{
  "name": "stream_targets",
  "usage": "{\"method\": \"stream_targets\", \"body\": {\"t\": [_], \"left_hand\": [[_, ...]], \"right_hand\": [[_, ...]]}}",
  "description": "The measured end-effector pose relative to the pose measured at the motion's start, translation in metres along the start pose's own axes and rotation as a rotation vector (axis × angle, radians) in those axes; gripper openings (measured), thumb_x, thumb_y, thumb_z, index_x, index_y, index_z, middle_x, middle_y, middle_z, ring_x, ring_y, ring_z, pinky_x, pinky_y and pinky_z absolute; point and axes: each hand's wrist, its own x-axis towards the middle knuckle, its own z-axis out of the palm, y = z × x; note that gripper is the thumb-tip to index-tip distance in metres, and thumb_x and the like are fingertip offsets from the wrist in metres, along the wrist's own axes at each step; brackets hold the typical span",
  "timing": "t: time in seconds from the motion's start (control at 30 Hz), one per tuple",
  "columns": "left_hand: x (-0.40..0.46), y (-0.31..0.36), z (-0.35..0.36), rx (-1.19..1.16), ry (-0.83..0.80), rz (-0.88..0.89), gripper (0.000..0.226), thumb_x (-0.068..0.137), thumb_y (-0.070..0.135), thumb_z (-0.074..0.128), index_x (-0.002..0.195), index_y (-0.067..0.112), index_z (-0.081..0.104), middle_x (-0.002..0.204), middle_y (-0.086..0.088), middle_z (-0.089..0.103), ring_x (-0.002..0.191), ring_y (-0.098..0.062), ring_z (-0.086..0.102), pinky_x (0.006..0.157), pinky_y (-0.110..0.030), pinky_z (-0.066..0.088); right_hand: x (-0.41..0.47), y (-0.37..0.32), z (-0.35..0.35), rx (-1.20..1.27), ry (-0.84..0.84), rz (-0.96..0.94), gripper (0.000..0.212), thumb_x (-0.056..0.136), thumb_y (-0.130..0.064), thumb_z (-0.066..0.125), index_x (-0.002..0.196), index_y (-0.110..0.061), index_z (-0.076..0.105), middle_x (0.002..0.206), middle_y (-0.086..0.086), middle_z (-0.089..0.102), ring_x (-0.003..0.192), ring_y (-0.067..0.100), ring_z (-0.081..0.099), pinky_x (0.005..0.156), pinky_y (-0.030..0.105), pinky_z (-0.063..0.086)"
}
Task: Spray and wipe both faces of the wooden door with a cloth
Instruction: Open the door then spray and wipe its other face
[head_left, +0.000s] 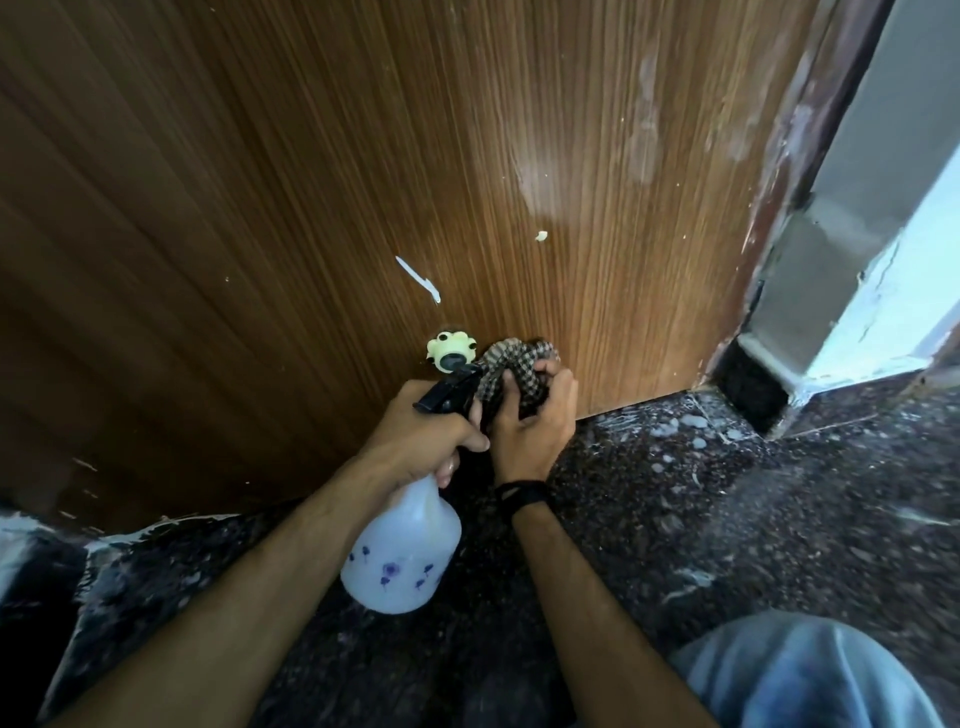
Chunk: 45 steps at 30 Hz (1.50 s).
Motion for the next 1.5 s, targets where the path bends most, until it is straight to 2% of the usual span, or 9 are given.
{"method": "stream_targets", "body": {"t": [0.1, 0.3, 0.57, 0.77, 0.93, 1.07, 1.3, 1.37, 1.5], "left_hand": [[0.009, 0.003, 0.012, 0.059, -0.034, 0.019, 0.020, 0.081, -0.010, 0.068, 0.084, 0.008, 0.060, 0.061, -0.012, 0.045, 0.036, -0.018, 0.037, 0.041, -0.022, 0.033], [0.017, 0.002, 0.029, 0.121, -0.133, -0.003, 0.019, 0.080, -0.007, 0.070, 0.082, 0.009, 0.061, 0.063, -0.011, 0.050, 0.037, -0.016, 0.038, 0.043, -0.024, 0.035], [0.028, 0.009, 0.045, 0.130, -0.153, 0.018, 0.021, 0.081, -0.008, 0.070, 0.079, 0.012, 0.062, 0.061, -0.010, 0.048, 0.037, -0.015, 0.038, 0.042, -0.023, 0.035], [0.023, 0.015, 0.055, 0.130, -0.145, 0.035, 0.021, 0.082, -0.007, 0.069, 0.080, 0.013, 0.062, 0.065, -0.010, 0.051, 0.038, -0.015, 0.038, 0.044, -0.023, 0.036], [0.025, 0.036, 0.061, 0.080, -0.138, 0.090, 0.022, 0.080, -0.008, 0.072, 0.077, 0.012, 0.063, 0.062, -0.010, 0.052, 0.037, -0.015, 0.039, 0.046, -0.024, 0.036], [0.032, 0.060, 0.066, 0.068, -0.105, 0.119, 0.024, 0.080, -0.008, 0.072, 0.077, 0.012, 0.060, 0.045, 0.001, 0.049, 0.035, -0.015, 0.039, 0.045, -0.025, 0.035], [0.029, 0.045, 0.086, 0.093, -0.177, 0.096, 0.022, 0.080, -0.009, 0.071, 0.078, 0.010, 0.060, 0.053, -0.002, 0.048, 0.037, -0.016, 0.038, 0.045, -0.025, 0.035], [0.029, 0.038, 0.088, 0.107, -0.195, 0.078, 0.022, 0.080, -0.009, 0.072, 0.078, 0.010, 0.061, 0.055, -0.003, 0.048, 0.037, -0.015, 0.038, 0.044, -0.025, 0.035], [0.035, 0.038, 0.085, 0.094, -0.194, 0.073, 0.023, 0.080, -0.009, 0.072, 0.079, 0.011, 0.061, 0.057, -0.004, 0.049, 0.036, -0.013, 0.037, 0.043, -0.024, 0.034]], "right_hand": [[0.011, 0.005, -0.003, -0.016, 0.018, -0.055, 0.021, 0.088, -0.011, 0.074, 0.101, -0.002, 0.060, 0.097, 0.007, 0.061, 0.092, 0.017, 0.057, 0.084, 0.022, 0.044], [0.000, 0.054, -0.015, -0.052, 0.318, 0.487, 0.054, 0.092, -0.044, 0.053, 0.115, 0.005, 0.056, 0.106, 0.025, 0.063, 0.099, 0.042, 0.062, 0.083, 0.043, 0.048], [0.052, 0.019, -0.014, -0.040, 0.196, -0.080, 0.029, 0.086, -0.005, 0.073, 0.110, 0.007, 0.061, 0.102, 0.016, 0.064, 0.100, 0.010, 0.055, 0.093, 0.012, 0.038], [0.035, 0.054, -0.025, -0.071, 0.331, 0.464, 0.055, 0.091, -0.029, 0.061, 0.125, 0.013, 0.054, 0.120, 0.030, 0.062, 0.112, 0.043, 0.060, 0.097, 0.038, 0.040], [0.077, 0.016, -0.021, -0.165, 0.220, -0.142, 0.031, 0.088, -0.008, 0.067, 0.112, 0.008, 0.056, 0.100, 0.025, 0.062, 0.097, 0.024, 0.052, 0.097, 0.007, 0.032], [0.097, 0.019, -0.042, -0.204, 0.027, -0.238, 0.026, 0.093, -0.012, 0.066, 0.112, 0.004, 0.057, 0.099, 0.018, 0.056, 0.093, 0.020, 0.049, 0.086, 0.022, 0.039], [0.093, 0.076, -0.073, -0.300, 0.056, 0.784, 0.052, 0.101, -0.024, 0.051, 0.147, -0.009, 0.031, 0.137, 0.024, 0.054, 0.123, 0.039, 0.054, 0.100, 0.040, 0.040], [0.100, 0.068, -0.075, -0.220, 0.120, 0.710, 0.048, 0.101, -0.019, 0.052, 0.143, -0.004, 0.035, 0.137, 0.025, 0.053, 0.126, 0.035, 0.052, 0.105, 0.035, 0.038], [0.134, 0.030, -0.073, -0.169, 0.195, 0.054, 0.036, 0.099, -0.012, 0.057, 0.129, 0.009, 0.051, 0.122, 0.017, 0.058, 0.109, 0.000, 0.041, 0.100, 0.004, 0.028]]}}
